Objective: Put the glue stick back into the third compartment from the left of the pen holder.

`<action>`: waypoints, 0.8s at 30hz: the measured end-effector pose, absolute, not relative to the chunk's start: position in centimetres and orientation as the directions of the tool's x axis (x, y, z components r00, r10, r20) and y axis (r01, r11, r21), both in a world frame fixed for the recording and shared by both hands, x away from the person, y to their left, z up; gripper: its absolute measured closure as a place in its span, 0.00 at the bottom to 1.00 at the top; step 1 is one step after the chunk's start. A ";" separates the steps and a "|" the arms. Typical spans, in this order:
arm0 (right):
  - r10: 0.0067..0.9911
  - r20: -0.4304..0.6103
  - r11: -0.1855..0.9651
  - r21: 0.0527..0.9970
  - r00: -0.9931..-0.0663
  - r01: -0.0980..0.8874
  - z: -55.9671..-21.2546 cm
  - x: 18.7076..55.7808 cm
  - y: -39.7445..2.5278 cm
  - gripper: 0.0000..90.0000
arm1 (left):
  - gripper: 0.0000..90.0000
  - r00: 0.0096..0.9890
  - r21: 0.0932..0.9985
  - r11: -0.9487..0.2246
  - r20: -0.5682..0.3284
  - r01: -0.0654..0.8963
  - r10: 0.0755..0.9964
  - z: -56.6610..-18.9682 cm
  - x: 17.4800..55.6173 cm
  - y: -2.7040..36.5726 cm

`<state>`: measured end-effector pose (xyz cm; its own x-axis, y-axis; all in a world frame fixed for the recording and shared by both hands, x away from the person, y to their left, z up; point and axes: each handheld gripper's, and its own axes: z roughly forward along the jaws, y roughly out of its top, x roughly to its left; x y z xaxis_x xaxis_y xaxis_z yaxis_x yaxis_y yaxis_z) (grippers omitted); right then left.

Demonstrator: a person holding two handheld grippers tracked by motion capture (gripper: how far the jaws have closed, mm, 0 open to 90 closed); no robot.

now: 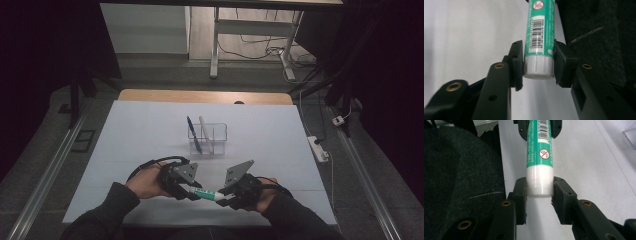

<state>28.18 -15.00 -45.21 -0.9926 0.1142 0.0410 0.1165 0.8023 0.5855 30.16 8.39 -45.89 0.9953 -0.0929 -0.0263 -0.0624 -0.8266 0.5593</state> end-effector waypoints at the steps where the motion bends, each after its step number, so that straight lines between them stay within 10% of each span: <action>1: 0.111 0.043 0.805 0.582 -0.993 0.116 -45.3 28.1 -14.9 0.72 | 0.71 0.995 0.557 -0.828 -0.032 -0.063 -0.097 -46.0 30.2 8.4; 12: 0.085 0.059 0.798 0.594 -0.995 0.104 -45.5 28.2 -15.0 0.71 | 0.73 0.991 0.569 -0.819 -0.046 -0.076 -0.124 -45.9 30.2 8.7; 24: 0.220 0.040 0.713 0.676 -0.975 0.189 -44.5 29.3 -16.4 0.41 | 0.73 0.999 0.621 -0.783 -0.037 0.025 0.002 -45.8 30.9 10.3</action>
<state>29.32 -16.44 -44.46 -0.9746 0.2203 0.0399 0.1887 0.7127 0.6756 30.86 10.27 -45.78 0.9993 0.0022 -0.0374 0.0250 -0.7835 0.6209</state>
